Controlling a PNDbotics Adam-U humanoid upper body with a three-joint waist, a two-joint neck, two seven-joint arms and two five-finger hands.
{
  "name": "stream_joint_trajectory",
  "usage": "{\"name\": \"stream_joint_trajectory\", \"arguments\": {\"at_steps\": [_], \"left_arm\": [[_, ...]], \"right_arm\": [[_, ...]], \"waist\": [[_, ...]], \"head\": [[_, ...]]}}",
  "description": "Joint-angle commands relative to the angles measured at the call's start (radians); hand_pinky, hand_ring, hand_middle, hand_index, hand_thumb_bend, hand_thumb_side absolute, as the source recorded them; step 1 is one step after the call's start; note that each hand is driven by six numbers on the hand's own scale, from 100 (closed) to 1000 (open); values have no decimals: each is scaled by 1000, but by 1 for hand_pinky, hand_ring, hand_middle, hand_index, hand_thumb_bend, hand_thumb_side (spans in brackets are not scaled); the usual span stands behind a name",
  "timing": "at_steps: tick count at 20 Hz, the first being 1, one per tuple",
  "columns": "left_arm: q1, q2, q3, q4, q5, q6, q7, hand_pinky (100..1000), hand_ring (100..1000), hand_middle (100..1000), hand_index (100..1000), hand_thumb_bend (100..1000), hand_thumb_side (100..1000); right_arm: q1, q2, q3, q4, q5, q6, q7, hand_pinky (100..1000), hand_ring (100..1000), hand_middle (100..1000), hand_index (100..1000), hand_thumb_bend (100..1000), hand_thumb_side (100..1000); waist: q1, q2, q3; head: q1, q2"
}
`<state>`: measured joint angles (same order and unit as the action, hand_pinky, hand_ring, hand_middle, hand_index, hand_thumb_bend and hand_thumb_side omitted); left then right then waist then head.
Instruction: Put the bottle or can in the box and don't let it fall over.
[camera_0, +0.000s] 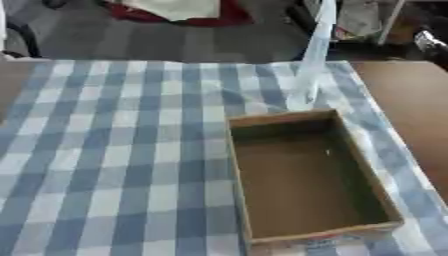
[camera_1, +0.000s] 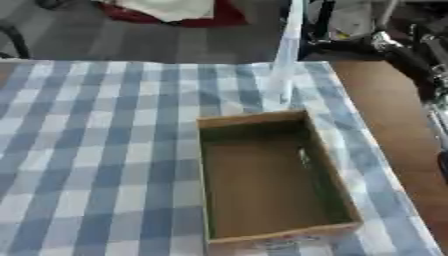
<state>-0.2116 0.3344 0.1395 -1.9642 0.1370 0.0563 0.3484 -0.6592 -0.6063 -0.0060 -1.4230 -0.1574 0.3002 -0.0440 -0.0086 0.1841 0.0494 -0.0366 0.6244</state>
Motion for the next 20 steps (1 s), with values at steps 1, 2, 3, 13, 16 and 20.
{"name": "stream_joint_trajectory", "arguments": {"at_steps": [1, 2, 3, 13, 16, 20], "left_arm": [[-10, 25, 7, -9, -1, -2, -5, 277, 759, 746, 535, 100, 672], [-10, 25, 7, -9, -1, -2, -6, 277, 759, 746, 535, 100, 672], [-10, 24, 7, -9, 0, -2, -6, 277, 760, 746, 534, 100, 672], [-14, 20, 5, -7, 1, -2, -10, 275, 762, 745, 534, 100, 672], [-15, 20, 3, -6, 1, -1, -13, 273, 762, 746, 533, 100, 672], [-20, 18, 4, -7, 1, 0, -13, 273, 763, 745, 533, 100, 672]], "right_arm": [[-51, -35, 10, 41, -3, 0, 20, 949, 1000, 1000, 1000, 100, 551], [-69, -32, 17, 62, 2, 1, 25, 950, 1000, 1000, 1000, 100, 554], [-85, -27, 23, 82, 7, 0, 31, 951, 1000, 1000, 1000, 100, 568], [-202, 10, 52, 243, -29, -52, 173, 974, 1000, 1000, 1000, 100, 629], [-222, 4, 58, 274, -59, -70, 228, 980, 1000, 1000, 1000, 100, 626], [-247, -5, 60, 311, -78, -84, 280, 987, 1000, 1000, 1000, 100, 611]], "waist": [[2, -20, 3], [3, -20, 4], [4, -19, 5], [5, -15, 13], [6, -12, 15], [7, -3, 19]], "head": [[-8, -17], [-10, -18], [-12, -17], [-23, -1], [-30, -2], [-45, -10]]}}
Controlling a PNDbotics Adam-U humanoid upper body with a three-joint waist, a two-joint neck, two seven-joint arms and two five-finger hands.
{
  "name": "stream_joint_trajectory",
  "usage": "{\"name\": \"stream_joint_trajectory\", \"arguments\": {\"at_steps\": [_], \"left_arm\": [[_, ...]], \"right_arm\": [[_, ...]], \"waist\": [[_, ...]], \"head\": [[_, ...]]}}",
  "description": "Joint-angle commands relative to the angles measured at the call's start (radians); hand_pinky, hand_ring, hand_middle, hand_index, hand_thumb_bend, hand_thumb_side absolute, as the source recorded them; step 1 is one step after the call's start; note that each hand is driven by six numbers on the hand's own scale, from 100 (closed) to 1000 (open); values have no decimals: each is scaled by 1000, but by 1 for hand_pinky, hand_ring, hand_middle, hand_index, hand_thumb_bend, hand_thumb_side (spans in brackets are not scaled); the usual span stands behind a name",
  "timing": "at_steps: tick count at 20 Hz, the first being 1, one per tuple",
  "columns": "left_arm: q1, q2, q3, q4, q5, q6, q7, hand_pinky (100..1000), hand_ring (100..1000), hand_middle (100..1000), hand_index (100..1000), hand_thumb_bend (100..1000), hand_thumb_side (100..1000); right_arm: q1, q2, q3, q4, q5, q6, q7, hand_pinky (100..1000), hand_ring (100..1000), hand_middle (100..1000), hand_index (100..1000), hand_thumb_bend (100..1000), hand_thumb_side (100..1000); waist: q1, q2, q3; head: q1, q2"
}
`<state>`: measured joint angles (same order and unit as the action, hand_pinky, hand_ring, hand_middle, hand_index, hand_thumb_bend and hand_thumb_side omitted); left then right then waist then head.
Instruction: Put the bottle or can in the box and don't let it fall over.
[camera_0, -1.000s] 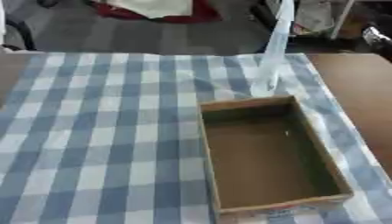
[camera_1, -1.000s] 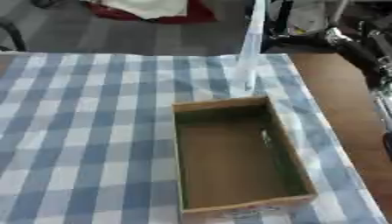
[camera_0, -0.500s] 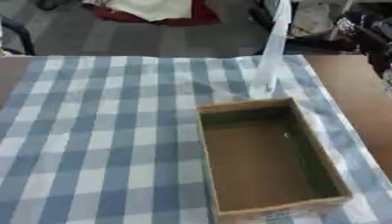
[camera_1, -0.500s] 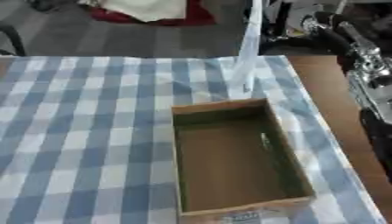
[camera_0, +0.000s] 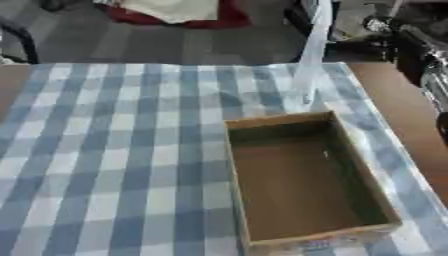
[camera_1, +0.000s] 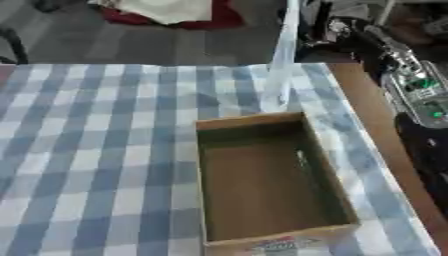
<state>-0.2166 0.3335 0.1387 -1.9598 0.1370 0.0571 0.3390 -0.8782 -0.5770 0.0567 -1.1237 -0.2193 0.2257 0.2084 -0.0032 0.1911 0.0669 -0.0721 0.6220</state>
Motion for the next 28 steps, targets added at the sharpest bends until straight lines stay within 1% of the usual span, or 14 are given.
{"name": "stream_joint_trajectory", "arguments": {"at_steps": [1, 7, 13, 19, 20, 22, 28], "left_arm": [[-16, 19, 5, -12, 2, -1, -3, 272, 763, 745, 532, 100, 672], [-21, 16, 3, -14, 2, 0, -5, 270, 764, 746, 532, 100, 672], [-30, 10, 2, -18, 4, 1, -6, 267, 764, 747, 531, 100, 672], [-37, 5, 0, -22, 6, 4, -10, 265, 765, 748, 530, 100, 672], [-38, 5, 0, -23, 6, 4, -11, 265, 766, 748, 530, 100, 672], [-40, 3, 0, -24, 7, 4, -12, 264, 766, 749, 530, 100, 672], [-43, -1, -3, -26, 8, 6, -18, 261, 767, 750, 529, 100, 672]], "right_arm": [[-32, -35, -3, 16, -20, -13, 35, 988, 1000, 1000, 1000, 100, 602], [-47, -38, -3, 32, -22, -26, 69, 996, 1000, 1000, 1000, 100, 550], [-64, -42, -6, 48, -22, -37, 88, 1000, 1000, 1000, 1000, 100, 505], [-76, -48, -11, 52, -12, -55, 94, 1000, 1000, 1000, 1000, 100, 505], [-78, -50, -12, 52, -10, -59, 97, 1000, 1000, 1000, 1000, 100, 477], [-81, -54, -13, 53, 2, -66, 98, 1000, 1000, 1000, 1000, 100, 464], [-89, -58, -21, 48, 50, -102, 95, 1000, 1000, 1000, 1000, 100, 470]], "waist": [[2, -9, 2], [5, 2, 7], [11, 21, 16], [16, 39, 24], [16, 42, 26], [18, 47, 28], [20, 59, 33]], "head": [[-12, -9], [-18, -21], [-23, -50], [-30, -82], [-30, -88], [-29, -97], [-30, -106]]}}
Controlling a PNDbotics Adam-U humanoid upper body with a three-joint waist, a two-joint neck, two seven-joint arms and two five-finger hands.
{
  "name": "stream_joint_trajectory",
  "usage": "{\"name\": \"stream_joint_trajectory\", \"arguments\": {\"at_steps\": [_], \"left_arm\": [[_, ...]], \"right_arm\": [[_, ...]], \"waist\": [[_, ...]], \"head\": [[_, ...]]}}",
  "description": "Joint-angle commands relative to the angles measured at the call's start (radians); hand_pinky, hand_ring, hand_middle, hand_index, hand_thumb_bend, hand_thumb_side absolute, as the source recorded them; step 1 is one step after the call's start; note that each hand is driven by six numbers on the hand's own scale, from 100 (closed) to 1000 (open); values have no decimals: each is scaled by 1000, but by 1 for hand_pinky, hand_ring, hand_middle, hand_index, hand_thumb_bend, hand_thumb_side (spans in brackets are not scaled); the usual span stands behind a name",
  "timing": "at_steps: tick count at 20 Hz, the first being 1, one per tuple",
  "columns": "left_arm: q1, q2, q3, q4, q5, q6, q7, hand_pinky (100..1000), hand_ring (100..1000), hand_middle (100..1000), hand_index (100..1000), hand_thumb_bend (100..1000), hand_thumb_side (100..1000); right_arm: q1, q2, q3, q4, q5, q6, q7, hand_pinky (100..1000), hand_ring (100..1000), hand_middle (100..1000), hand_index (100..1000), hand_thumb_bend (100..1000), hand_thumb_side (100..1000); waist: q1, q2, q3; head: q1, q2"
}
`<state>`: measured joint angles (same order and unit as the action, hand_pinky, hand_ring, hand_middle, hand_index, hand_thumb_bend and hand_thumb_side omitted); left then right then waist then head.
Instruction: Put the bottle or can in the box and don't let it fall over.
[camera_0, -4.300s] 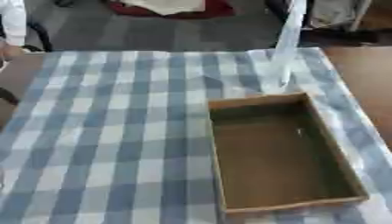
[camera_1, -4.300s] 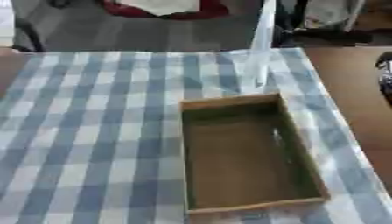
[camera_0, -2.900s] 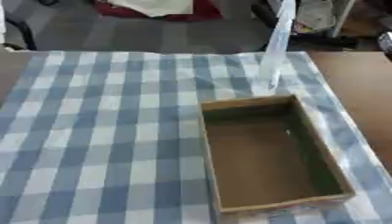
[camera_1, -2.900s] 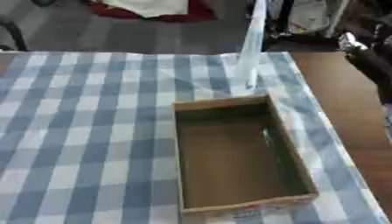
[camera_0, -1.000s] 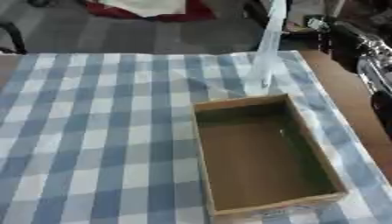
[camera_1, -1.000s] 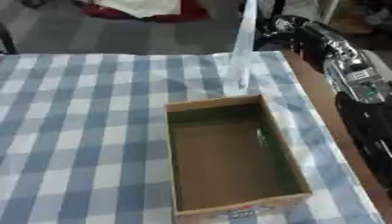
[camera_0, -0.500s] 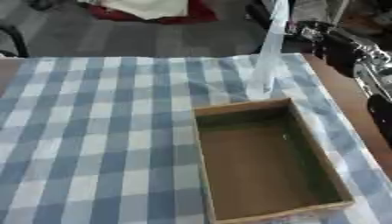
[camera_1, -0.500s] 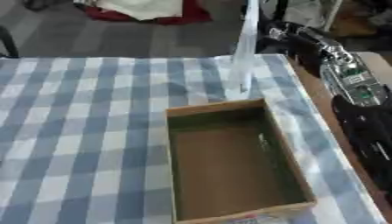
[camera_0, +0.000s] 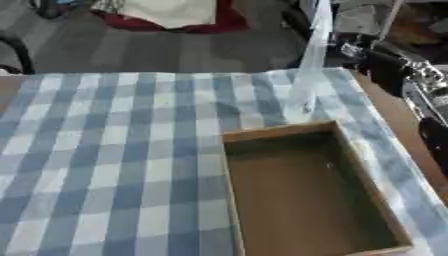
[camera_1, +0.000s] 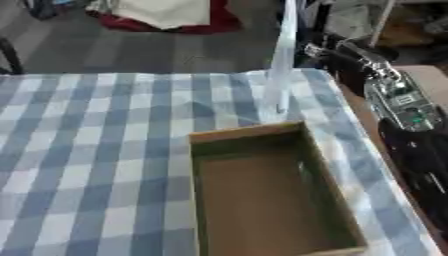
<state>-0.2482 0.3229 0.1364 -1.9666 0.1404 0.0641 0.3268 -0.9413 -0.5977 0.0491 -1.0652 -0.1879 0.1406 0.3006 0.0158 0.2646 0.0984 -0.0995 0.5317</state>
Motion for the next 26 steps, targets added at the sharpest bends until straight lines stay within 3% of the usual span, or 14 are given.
{"name": "stream_joint_trajectory", "arguments": {"at_steps": [1, 7, 13, 26], "left_arm": [[-12, 9, -1, -19, 5, 0, -6, 261, 767, 750, 529, 100, 672], [-14, 8, -3, -19, 5, 1, -12, 259, 768, 751, 529, 100, 672], [-13, 8, -6, -17, 4, 3, -19, 258, 769, 752, 528, 100, 672], [-15, 8, -5, -17, 4, 3, -20, 257, 771, 753, 528, 100, 672]], "right_arm": [[-26, -37, -15, -12, 21, -24, 8, 1000, 1000, 1000, 1000, 100, 470], [-28, -36, -17, -17, 54, -50, 31, 1000, 1000, 1000, 1000, 100, 463], [-32, -32, -26, -16, 94, -46, -2, 1000, 1000, 1000, 1000, 100, 424], [-31, -32, -24, -36, 98, -48, 32, 1000, 1000, 1000, 1000, 100, 431]], "waist": [[1, -13, 2], [1, -7, 4], [1, -5, 4], [0, -3, 5]], "head": [[-3, -17], [-6, -14], [-7, -12], [-9, -18]]}}
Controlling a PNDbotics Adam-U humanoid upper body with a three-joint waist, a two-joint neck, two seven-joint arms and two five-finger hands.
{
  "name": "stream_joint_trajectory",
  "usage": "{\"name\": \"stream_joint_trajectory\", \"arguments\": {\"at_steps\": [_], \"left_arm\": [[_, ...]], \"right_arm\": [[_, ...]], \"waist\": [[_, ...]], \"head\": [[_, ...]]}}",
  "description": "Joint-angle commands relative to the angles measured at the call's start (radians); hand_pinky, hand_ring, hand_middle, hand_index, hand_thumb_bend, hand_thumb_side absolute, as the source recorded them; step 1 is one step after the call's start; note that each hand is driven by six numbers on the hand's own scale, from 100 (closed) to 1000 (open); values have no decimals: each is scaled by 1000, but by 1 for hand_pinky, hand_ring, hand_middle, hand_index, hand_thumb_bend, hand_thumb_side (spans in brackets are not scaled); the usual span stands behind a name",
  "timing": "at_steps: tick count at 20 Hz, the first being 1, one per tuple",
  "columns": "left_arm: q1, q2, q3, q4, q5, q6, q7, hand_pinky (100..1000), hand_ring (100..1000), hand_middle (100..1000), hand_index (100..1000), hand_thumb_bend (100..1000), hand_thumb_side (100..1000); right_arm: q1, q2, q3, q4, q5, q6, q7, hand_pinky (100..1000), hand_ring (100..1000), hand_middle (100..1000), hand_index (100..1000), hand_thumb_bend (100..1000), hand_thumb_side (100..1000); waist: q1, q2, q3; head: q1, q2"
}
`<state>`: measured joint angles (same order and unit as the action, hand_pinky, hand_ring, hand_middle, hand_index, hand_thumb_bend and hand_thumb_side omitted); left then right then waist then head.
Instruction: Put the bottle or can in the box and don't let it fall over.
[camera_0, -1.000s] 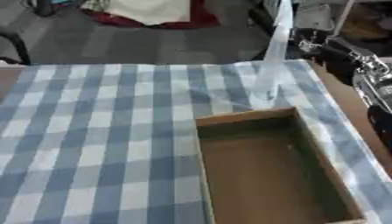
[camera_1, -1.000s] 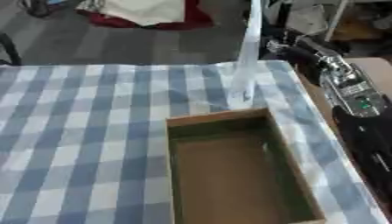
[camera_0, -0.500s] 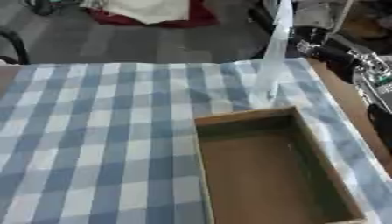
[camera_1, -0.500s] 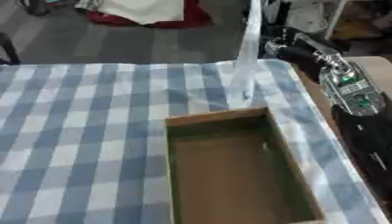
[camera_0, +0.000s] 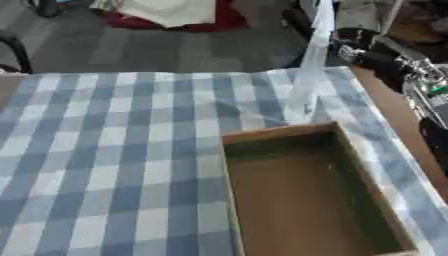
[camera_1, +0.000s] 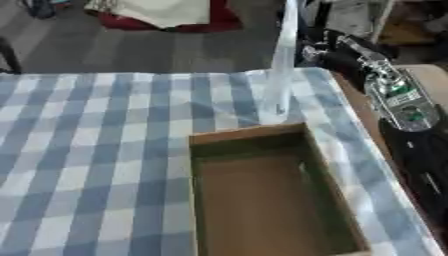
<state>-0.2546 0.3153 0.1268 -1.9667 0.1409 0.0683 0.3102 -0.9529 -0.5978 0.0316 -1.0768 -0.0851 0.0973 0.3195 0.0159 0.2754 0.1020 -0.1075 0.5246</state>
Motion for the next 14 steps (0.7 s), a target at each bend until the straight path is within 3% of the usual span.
{"name": "stream_joint_trajectory", "arguments": {"at_steps": [1, 14], "left_arm": [[-9, 15, 5, -16, 4, -2, -3, 257, 771, 753, 528, 100, 672], [-12, 14, 5, -17, 4, 0, -1, 257, 772, 753, 526, 100, 672]], "right_arm": [[-19, -33, -7, -27, -10, -6, 18, 1000, 1000, 1000, 1000, 100, 432], [-18, -29, 5, -92, -75, 17, 47, 1000, 1000, 1000, 1000, 100, 441]], "waist": [[0, -13, 2], [0, -8, 4]], "head": [[-2, -11], [-2, -6]]}}
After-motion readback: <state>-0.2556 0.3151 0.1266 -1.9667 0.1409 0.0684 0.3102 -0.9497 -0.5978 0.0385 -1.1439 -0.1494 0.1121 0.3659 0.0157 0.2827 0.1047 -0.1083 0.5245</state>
